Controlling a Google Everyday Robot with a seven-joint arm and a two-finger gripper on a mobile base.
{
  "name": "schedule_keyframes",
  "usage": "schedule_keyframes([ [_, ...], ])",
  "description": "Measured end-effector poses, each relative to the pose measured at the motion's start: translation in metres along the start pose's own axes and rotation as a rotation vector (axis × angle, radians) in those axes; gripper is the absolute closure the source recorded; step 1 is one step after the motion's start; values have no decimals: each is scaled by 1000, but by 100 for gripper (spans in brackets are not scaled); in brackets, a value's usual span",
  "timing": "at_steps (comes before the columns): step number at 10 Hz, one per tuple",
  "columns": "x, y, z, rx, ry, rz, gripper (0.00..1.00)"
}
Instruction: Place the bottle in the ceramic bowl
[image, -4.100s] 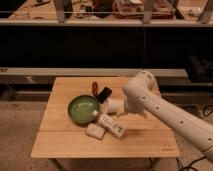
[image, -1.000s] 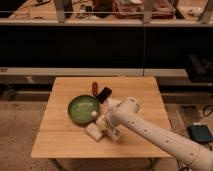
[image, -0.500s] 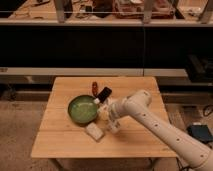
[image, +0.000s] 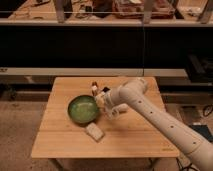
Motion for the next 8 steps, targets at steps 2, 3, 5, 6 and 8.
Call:
schedule_keyframes([
  [2, 31, -13, 14, 32, 4, -24, 100],
  [3, 43, -23, 23, 52, 0, -37, 100],
  [5, 48, -46, 54, 82, -44, -77, 95],
  [6, 46, -60, 76, 90, -82, -106, 82],
  [8, 43, -69, 97, 93, -127, -127, 61],
])
